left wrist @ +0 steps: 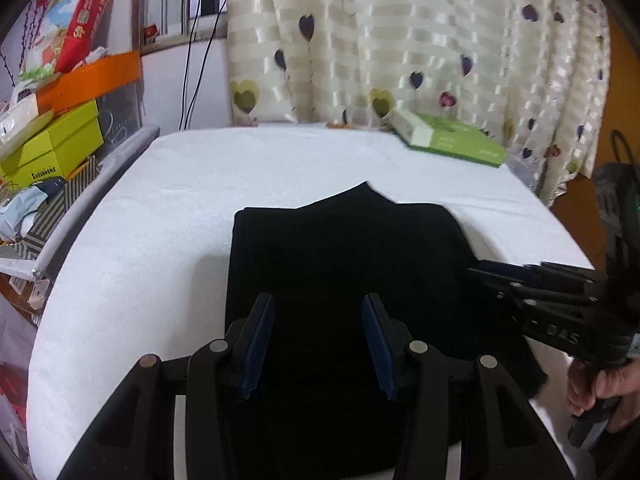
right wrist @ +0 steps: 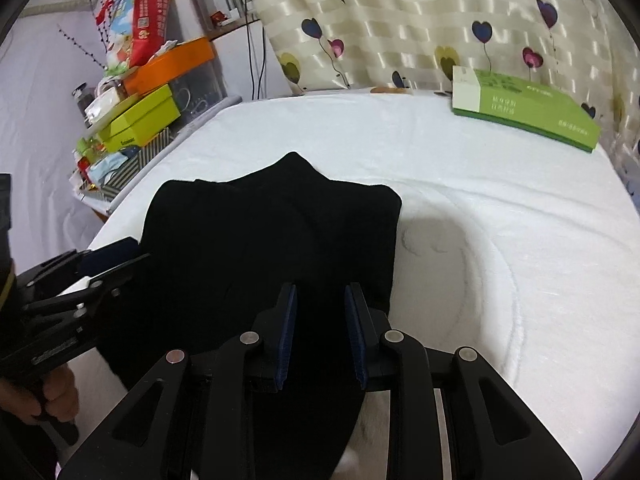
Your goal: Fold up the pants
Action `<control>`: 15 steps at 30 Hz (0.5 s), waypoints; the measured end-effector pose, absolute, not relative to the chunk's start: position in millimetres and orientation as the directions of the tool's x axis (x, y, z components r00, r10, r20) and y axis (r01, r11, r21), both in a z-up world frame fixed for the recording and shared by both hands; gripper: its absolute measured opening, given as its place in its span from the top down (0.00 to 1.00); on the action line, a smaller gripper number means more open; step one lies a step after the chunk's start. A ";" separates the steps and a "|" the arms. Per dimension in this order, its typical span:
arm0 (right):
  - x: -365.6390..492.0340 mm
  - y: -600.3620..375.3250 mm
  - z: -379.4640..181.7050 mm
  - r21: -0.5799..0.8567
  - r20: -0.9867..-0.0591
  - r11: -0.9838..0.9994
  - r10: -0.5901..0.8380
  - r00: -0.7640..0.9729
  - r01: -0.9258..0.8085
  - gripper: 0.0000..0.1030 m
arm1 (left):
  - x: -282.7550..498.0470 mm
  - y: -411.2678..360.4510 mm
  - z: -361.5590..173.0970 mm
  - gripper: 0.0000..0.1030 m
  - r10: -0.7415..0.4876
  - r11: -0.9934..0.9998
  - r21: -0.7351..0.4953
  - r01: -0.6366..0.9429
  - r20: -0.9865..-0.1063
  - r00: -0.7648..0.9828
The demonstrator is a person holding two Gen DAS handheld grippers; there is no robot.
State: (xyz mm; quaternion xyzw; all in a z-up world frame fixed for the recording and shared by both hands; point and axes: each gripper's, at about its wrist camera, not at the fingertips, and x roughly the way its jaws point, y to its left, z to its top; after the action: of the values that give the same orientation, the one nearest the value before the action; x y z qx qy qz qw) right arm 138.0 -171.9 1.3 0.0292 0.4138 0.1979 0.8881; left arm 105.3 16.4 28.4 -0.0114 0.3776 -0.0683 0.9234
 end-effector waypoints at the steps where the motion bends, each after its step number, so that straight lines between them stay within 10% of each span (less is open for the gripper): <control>1: 139.4 -171.8 0.7 0.214 -0.725 0.920 0.375 0.578 -0.328 0.75 | 109.1 18.1 25.9 0.53 -0.131 0.991 -0.076 0.109 -0.699 0.703; 15: 110.8 -175.2 7.9 0.203 -0.722 0.916 0.379 0.579 -0.347 0.75 | 90.4 22.6 21.2 0.51 -0.117 0.992 -0.057 0.109 -0.695 0.710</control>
State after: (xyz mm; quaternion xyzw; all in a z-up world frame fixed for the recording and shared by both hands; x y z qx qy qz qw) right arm 110.8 -175.2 7.9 0.0196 0.4108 0.2041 0.8884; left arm 90.4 22.6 21.2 -0.0058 0.3760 -0.0611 0.9246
